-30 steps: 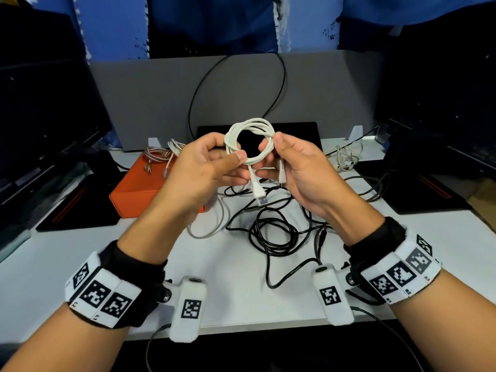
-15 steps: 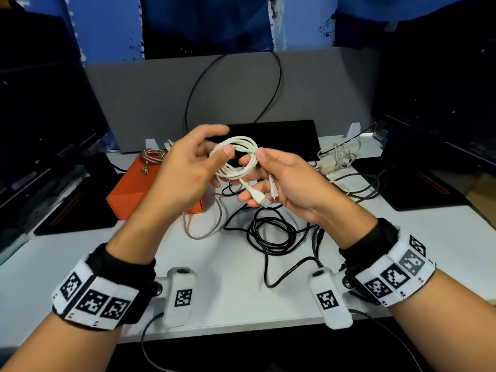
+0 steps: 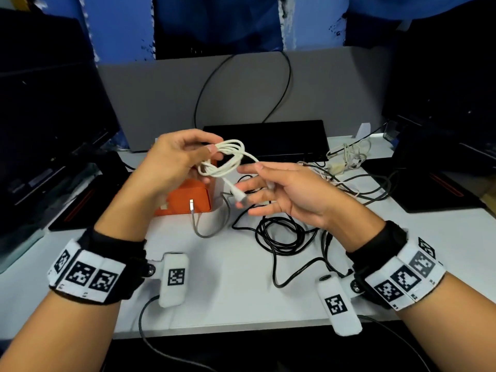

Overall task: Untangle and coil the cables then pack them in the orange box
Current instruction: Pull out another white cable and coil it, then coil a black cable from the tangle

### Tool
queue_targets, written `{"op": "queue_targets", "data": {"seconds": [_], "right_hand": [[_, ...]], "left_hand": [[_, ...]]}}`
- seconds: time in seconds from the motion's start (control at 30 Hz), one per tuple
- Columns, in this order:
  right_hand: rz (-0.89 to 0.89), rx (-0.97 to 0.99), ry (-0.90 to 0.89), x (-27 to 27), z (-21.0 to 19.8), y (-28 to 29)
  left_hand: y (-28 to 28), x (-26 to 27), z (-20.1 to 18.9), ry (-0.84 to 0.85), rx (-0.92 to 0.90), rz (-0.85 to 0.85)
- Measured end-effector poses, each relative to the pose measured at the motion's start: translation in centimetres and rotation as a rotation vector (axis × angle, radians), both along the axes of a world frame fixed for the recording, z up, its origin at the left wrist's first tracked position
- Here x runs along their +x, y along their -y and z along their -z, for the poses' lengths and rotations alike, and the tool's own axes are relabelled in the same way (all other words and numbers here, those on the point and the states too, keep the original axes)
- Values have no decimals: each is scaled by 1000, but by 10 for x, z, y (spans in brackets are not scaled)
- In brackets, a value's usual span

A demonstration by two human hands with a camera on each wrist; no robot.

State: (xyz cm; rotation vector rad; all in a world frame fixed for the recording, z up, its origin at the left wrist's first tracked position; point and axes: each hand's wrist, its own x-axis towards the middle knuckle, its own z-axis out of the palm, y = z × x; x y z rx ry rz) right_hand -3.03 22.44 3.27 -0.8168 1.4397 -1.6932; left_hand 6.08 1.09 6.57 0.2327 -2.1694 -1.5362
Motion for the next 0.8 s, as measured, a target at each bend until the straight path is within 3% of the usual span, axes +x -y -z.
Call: {"op": "queue_targets", "data": {"seconds": [0.2, 0.3, 0.53, 0.73, 0.8], "right_hand": [[53, 292, -365, -13, 5, -8], [26, 366, -461, -17, 3, -12], [12, 379, -514, -21, 0, -15], [-14, 394, -526, -22, 0, -17], [-20, 394, -527, -22, 0, -17]], "left_hand": [[97, -7, -5, 69, -43, -239], [147, -13, 5, 173, -70, -345], [189, -24, 29, 363, -332, -383], [191, -23, 45, 416, -653, -314], [188, -22, 45, 355, -700, -353]]}}
